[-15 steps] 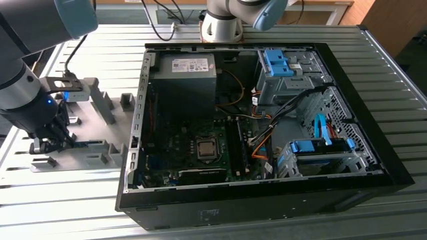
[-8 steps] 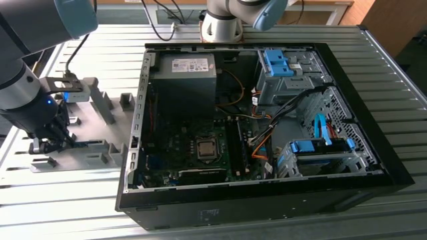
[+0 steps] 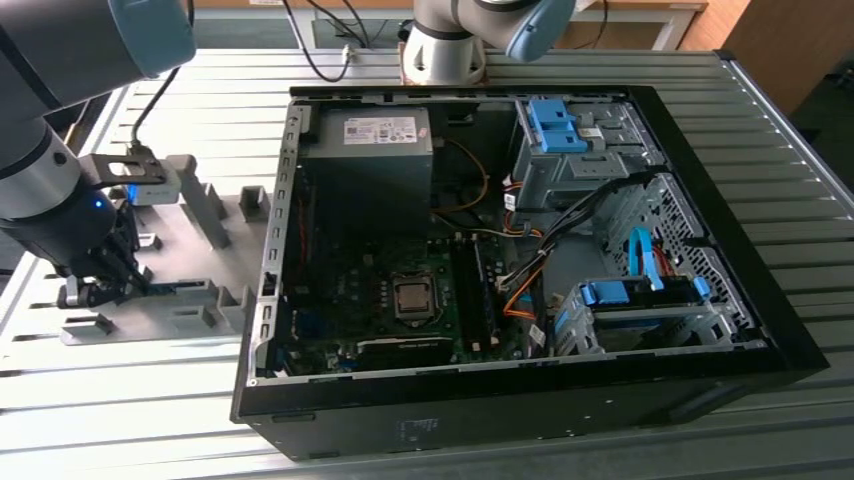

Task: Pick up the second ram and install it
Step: 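Pick up the second ram and move it above second insertion slot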

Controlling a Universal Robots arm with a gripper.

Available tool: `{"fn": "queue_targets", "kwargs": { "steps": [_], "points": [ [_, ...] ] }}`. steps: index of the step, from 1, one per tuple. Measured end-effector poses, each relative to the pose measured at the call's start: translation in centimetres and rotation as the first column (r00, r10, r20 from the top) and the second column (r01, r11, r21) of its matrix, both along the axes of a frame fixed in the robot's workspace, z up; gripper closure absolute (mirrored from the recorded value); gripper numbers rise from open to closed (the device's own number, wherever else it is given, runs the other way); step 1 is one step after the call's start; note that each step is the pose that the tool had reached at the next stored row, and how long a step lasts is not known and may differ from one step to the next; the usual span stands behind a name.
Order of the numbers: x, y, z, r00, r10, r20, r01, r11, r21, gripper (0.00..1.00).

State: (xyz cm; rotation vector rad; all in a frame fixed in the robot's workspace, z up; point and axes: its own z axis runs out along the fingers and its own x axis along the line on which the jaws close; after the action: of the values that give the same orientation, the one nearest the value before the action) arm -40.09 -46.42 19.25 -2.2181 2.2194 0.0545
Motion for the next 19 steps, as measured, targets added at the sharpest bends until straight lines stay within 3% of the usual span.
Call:
{"fn": "queue_targets", "kwargs": {
  "steps": [8,19],
  "points": [
    [0.0,0.0,0.19,1.0,0.0,-0.0001,0.0,1.0,0.0,0.86],
    [0.0,0.0,1.45,1.0,0.0,0.0,0.0,1.0,0.0,0.86]
  ]
}}
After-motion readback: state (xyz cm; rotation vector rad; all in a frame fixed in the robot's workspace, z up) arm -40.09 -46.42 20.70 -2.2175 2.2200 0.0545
